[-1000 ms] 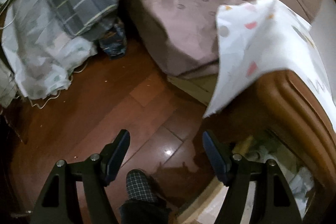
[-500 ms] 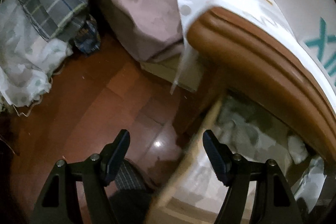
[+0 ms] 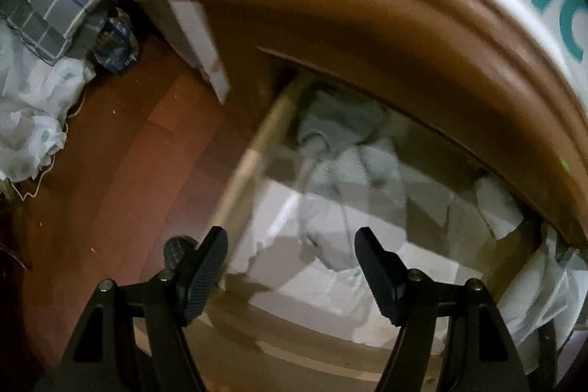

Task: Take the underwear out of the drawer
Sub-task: 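Grasp the pale blue underwear with the right tool and lift it out, then reach the left tool into the drawer and grasp grey patterned underwear while right holds pale blue underwear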

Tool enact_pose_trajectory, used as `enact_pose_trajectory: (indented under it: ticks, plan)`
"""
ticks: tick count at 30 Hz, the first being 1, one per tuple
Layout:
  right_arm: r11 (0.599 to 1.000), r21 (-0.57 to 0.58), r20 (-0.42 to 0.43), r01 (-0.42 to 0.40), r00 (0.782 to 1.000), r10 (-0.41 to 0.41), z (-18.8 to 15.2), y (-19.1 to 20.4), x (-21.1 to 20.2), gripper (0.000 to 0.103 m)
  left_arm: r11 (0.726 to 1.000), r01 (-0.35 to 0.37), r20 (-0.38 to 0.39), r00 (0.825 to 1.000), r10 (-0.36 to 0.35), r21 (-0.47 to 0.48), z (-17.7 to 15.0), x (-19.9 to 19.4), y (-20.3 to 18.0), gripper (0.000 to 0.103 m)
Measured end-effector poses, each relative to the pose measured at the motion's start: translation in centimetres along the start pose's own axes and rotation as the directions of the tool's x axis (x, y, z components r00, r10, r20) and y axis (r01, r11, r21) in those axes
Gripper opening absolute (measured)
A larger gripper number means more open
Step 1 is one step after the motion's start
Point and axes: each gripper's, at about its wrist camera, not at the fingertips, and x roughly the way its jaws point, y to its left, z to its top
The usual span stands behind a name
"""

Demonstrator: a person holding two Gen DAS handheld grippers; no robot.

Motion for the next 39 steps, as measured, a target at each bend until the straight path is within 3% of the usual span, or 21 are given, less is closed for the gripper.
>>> enact_pose_trajectory:
  ticks: [5,9,13,17,21,28,39]
  plan:
    - [1.0,0.012,0.041,-0.011,0.999,0.011,0.5,-0.4,-0.8,0.014,0.996,0.019,-0.117,0.993,-0.028,-0.085,-0.3,3.3,-1.7,0.074]
    - [1.0,0.026,0.058,-0.015,0.998,0.013,0.8,-0.9,-1.3,0.014,0.978,0.031,-0.088,0.995,-0.049,-0.205,-0.7,4.3,-1.5,0.074]
    - [0.999,0.032,0.048,-0.033,0.998,0.031,0.9,-1.1,-1.2,0.014,0.963,0.042,-0.063,0.996,-0.061,-0.266,-0.9,4.9,-1.3,0.074]
    - [0.998,0.026,0.041,-0.049,0.998,0.048,0.9,-1.0,-1.1,0.014,0.923,0.036,-0.095,0.992,-0.077,-0.382,-1.9,6.8,-0.3,0.074]
    - [0.998,0.006,0.041,-0.06,0.997,0.06,0.8,-0.7,-1.1,0.014,0.919,0.057,-0.107,0.989,-0.106,-0.39,-1.7,8.3,-0.9,0.074]
    - [0.997,-0.006,0.034,-0.071,0.997,0.071,0.8,-0.5,-1.1,0.014,0.868,0.053,-0.12,0.984,-0.129,-0.493,-1.7,10.8,-1.6,0.074]
    - [0.997,-0.021,0.019,-0.081,0.997,0.081,0.7,-0.3,-1.0,0.014,0.851,0.034,-0.122,0.986,-0.114,-0.523,-0.6,14.3,-2.4,0.076]
